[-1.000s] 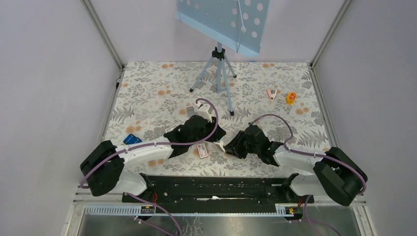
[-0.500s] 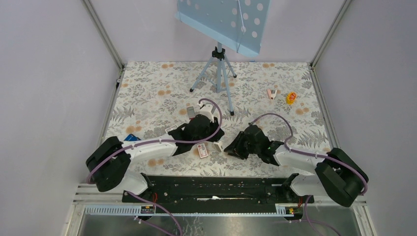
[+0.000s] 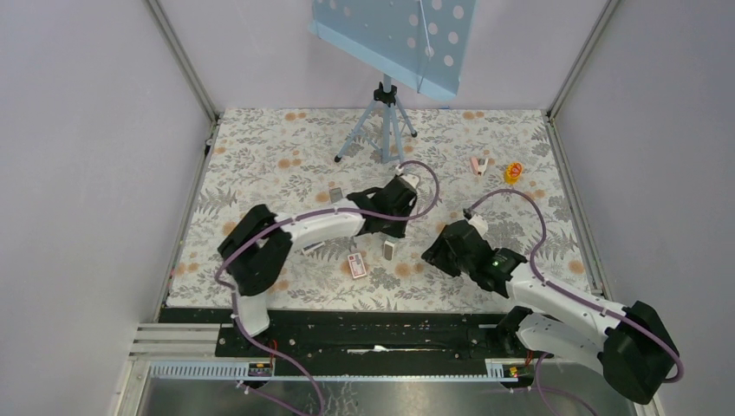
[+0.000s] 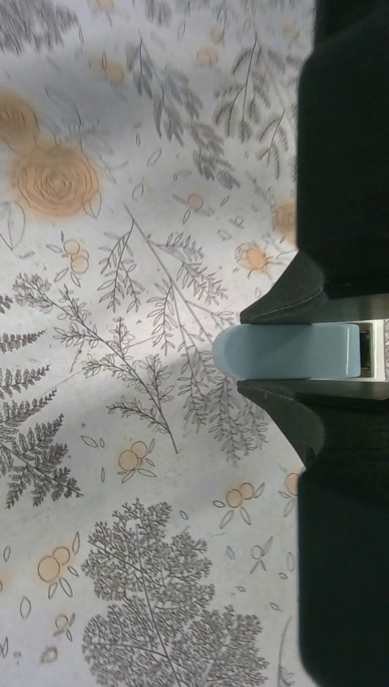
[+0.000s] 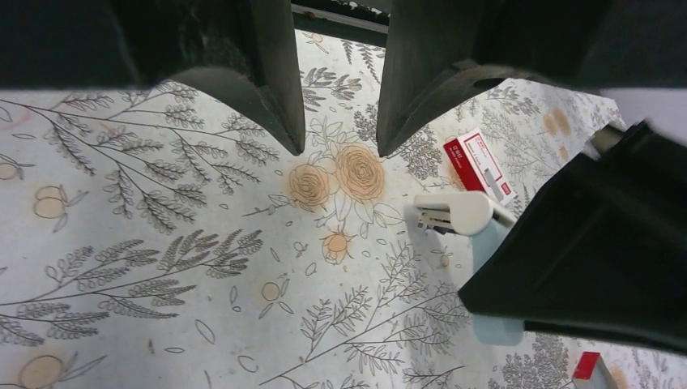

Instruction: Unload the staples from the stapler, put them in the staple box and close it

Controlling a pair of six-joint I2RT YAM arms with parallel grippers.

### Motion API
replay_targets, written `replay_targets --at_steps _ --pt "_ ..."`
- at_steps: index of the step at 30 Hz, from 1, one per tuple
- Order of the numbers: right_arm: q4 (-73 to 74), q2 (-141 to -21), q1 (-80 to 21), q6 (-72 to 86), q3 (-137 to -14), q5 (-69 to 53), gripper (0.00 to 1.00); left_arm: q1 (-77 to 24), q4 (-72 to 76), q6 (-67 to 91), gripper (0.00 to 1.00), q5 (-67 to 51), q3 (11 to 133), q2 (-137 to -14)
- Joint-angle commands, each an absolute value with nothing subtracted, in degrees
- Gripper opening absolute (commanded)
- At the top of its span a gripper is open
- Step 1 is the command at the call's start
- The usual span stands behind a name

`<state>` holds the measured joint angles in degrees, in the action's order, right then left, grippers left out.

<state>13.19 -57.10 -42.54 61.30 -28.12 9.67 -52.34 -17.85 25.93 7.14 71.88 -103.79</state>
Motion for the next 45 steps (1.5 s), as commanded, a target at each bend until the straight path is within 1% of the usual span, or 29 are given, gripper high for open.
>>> replay_targets --at_steps 1,6,13,20,29,32,35,39,45 --pt "16.3 -54.5 -42.7 61.6 -27.2 13.7 0.45 -52.4 -33.0 20.9 0.0 7.4 81.5 -110.5" --pt "15.0 -53.3 -42.7 62.6 -25.6 13.5 0.46 -52.4 -37.9 19.2 0.0 10.2 85.8 -114.7" --pt "15.0 -53.9 -42.7 62.0 -26.2 13.1 0.47 -52.5 -33.0 20.2 0.0 11.6 83.7 -113.1" --pt "16.3 -52.3 -42.7 61.5 -26.3 14.2 0.47 -52.5 -30.5 19.6 0.0 6.9 81.1 -106.3" --pt "15.9 -50.9 -42.8 59.9 -26.5 15.1 0.48 -52.5 -34.1 19.7 0.0 2.6 78.7 -96.4" --pt "13.9 -50.2 -42.8 57.5 -26.6 14.6 0.49 -52.5 -34.1 20.3 0.0 1.6 77.2 -93.0" --pt "7.1 -48.4 -42.7 51.3 -26.0 10.6 0.51 -52.5 -30.6 19.7 0.0 0.3 74.0 -88.5" --pt "-10.2 -43.6 -42.8 43.4 -24.0 -0.4 0.54 -52.5 -19.8 19.3 0.0 -3.2 66.8 -78.9" --pt "-32.4 -40.1 -42.7 30.4 -19.8 -14.6 0.64 -52.4 -1.0 21.9 0.0 -5.4 56.7 -63.9"
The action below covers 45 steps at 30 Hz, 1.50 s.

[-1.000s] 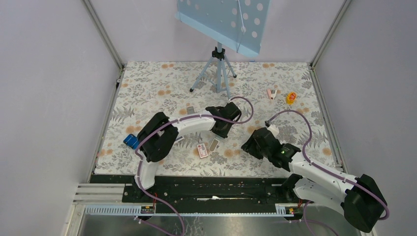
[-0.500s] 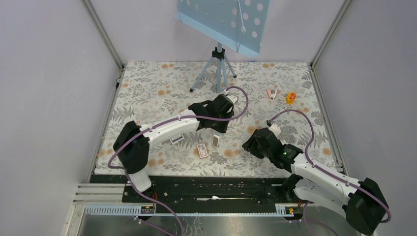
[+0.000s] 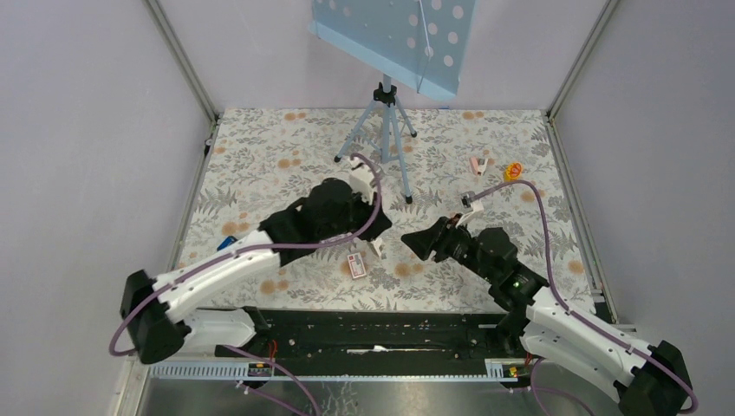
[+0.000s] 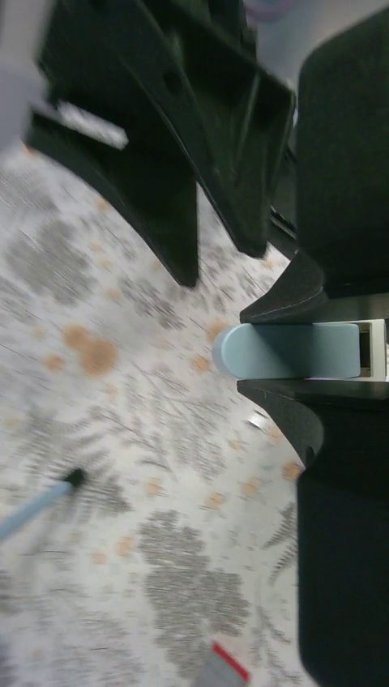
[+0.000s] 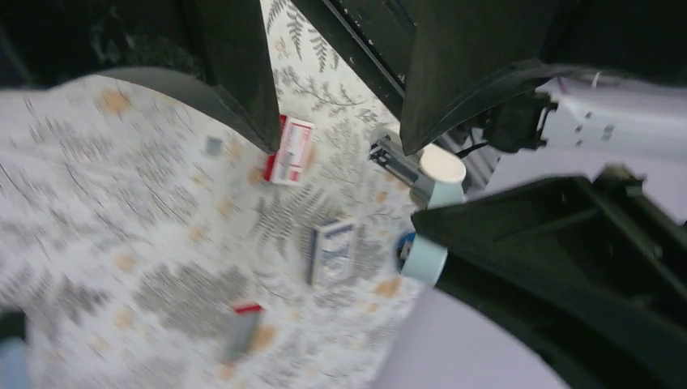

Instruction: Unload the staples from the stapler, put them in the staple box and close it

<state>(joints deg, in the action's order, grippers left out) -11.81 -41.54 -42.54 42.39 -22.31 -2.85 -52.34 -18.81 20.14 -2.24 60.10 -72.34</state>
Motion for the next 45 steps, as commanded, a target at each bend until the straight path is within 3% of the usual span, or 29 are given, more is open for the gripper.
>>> replay_targets --at_steps 1,9,18,22,33,45 --pt "-35.7 -40.2 -42.8 28.1 -19.1 -16.5 0.66 -52.5 1.3 22.3 0.0 -6.1 55.6 -62.2" --pt "-55.8 -45.5 -42.7 14.5 -21.0 -33.8 0.83 -52.5 8.7 23.9 0.0 -16.0 54.0 -56.4" --pt "-65.2 -54.2 -42.7 21.8 -29.9 -47.1 0.84 -52.4 6.9 22.0 0.0 -23.3 56.9 -55.2" --pt "-65.5 -54.2 -42.7 23.4 -30.3 -46.9 0.81 -52.4 7.1 22.1 0.0 -23.5 56.8 -54.4" --pt "-64.2 -54.7 -42.7 26.7 -29.6 -43.7 0.59 -52.5 8.9 22.1 0.0 -26.9 56.1 -53.8" --pt "-70.4 -58.2 -42.7 32.6 -28.9 -46.2 0.55 -52.4 9.6 21.1 0.0 -27.5 56.0 -53.1"
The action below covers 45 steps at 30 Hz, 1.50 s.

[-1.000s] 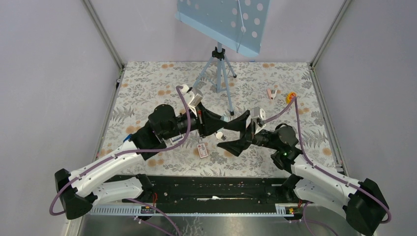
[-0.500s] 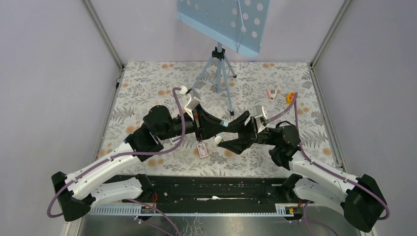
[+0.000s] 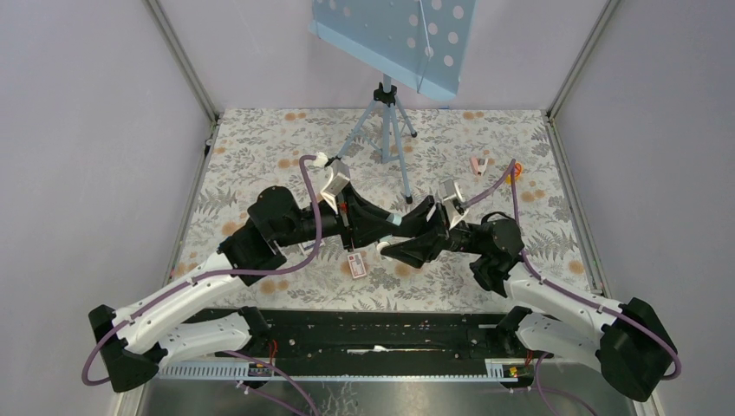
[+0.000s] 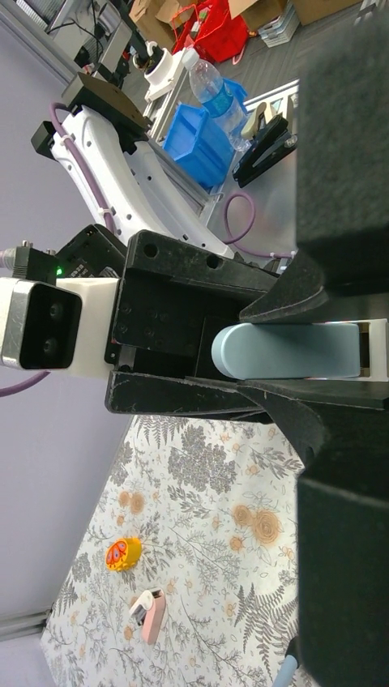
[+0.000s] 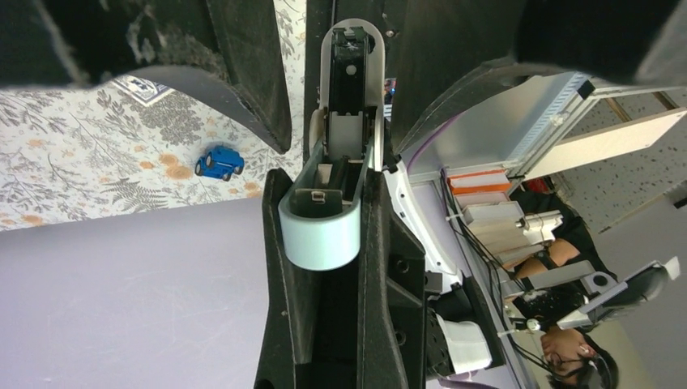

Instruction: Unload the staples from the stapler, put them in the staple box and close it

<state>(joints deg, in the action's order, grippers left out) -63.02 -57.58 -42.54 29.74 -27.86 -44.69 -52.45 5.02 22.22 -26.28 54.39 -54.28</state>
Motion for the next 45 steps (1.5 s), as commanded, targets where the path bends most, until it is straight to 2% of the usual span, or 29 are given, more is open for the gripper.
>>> replay_targets --at_steps 1,11,20,22,24,26,29,33,34,35,39,45 --pt "-71.6 -58.5 -42.7 33.0 -28.8 -46.6 0.54 -52.5 9.6 21.0 0.0 -27.5 56.0 -53.2" --pt "-75.5 -60.8 -42.8 35.9 -29.1 -48.3 0.54 -52.5 10.7 20.7 0.0 -27.5 55.8 -53.6" --pt "-75.5 -61.4 -42.7 36.1 -29.0 -49.6 0.38 -52.5 11.1 20.8 0.0 -27.1 55.5 -53.5" --pt "-75.5 -61.3 -42.7 35.8 -29.0 -49.5 0.32 -52.4 11.1 21.0 0.0 -27.0 55.4 -53.5" --pt "-75.4 -61.1 -42.7 35.3 -28.8 -49.6 0.22 -52.4 11.0 21.3 0.0 -26.3 55.3 -53.6" --pt "-75.5 -60.7 -42.7 34.2 -28.5 -49.5 0.13 -52.4 10.8 21.7 0.14 -25.5 55.2 -53.7" --pt "-72.7 -59.0 -42.7 30.8 -27.5 -47.5 0.0 -52.5 11.0 22.2 0.47 -24.8 55.1 -53.8" --pt "-60.4 -55.1 -42.7 23.4 -28.2 -42.8 0.0 -52.4 9.6 22.4 0.8 -22.5 55.3 -53.7" --pt "-56.6 -54.0 -42.7 21.1 -28.7 -41.2 0.0 -52.4 8.6 22.4 0.96 -21.5 55.3 -53.5" --pt "-51.7 -52.7 -42.7 19.2 -29.0 -38.6 0.0 -52.4 7.4 22.2 0.98 -20.2 55.4 -53.2" --pt "-37.0 -47.5 -42.7 12.8 -30.3 -25.2 0.0 -52.4 0.6 20.8 0.99 -8.0 55.7 -51.4" --pt "-10.1 -50.8 -42.7 12.6 -40.6 14.0 0.0 -52.3 -16.1 19.5 0.99 16.9 60.0 -55.1"
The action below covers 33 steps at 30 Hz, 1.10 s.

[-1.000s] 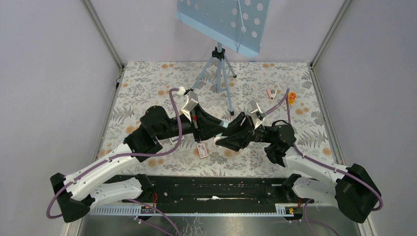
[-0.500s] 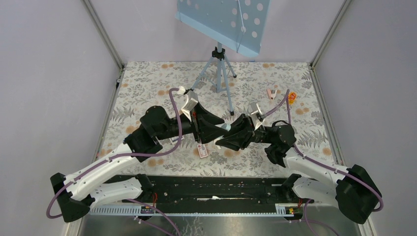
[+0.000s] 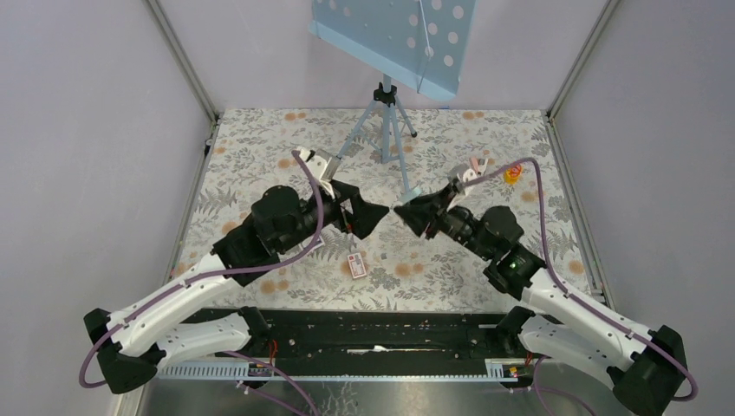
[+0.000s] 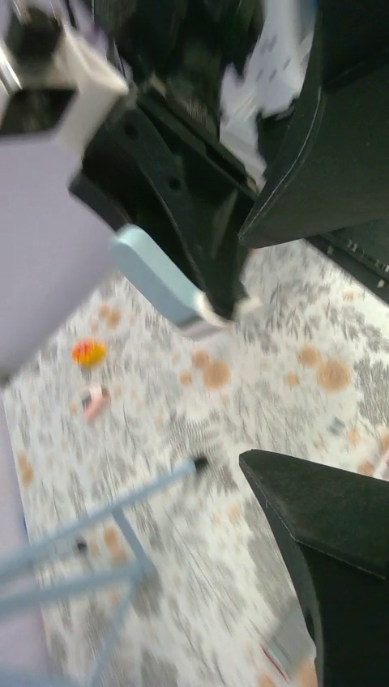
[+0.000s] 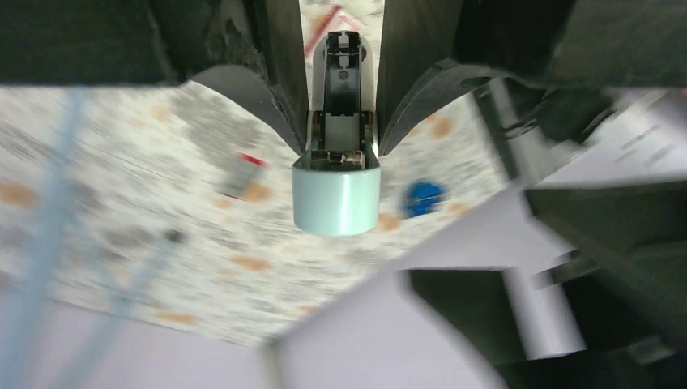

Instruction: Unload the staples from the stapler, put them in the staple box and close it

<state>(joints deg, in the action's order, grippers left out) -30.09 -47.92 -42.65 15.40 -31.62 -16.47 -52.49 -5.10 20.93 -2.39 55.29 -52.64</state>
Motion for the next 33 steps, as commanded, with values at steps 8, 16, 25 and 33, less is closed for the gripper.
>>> replay_targets --at_steps 8,16,25,33 --pt "20.1 -72.5 -38.8 16.9 -59.4 33.3 0.0 -52.0 -24.3 21.8 0.99 25.6 59.4 -60.8" --pt "16.2 -83.8 -31.4 18.5 -61.3 22.7 0.0 -52.0 -27.0 22.5 0.99 33.0 55.0 -58.4" --pt "8.3 -91.5 -31.4 19.9 -57.0 21.7 0.0 -51.9 -27.9 23.4 0.99 38.9 52.4 -59.9" --pt "1.2 -95.3 -31.4 19.8 -52.6 20.3 0.0 -51.8 -26.2 22.1 0.99 41.4 49.3 -60.2"
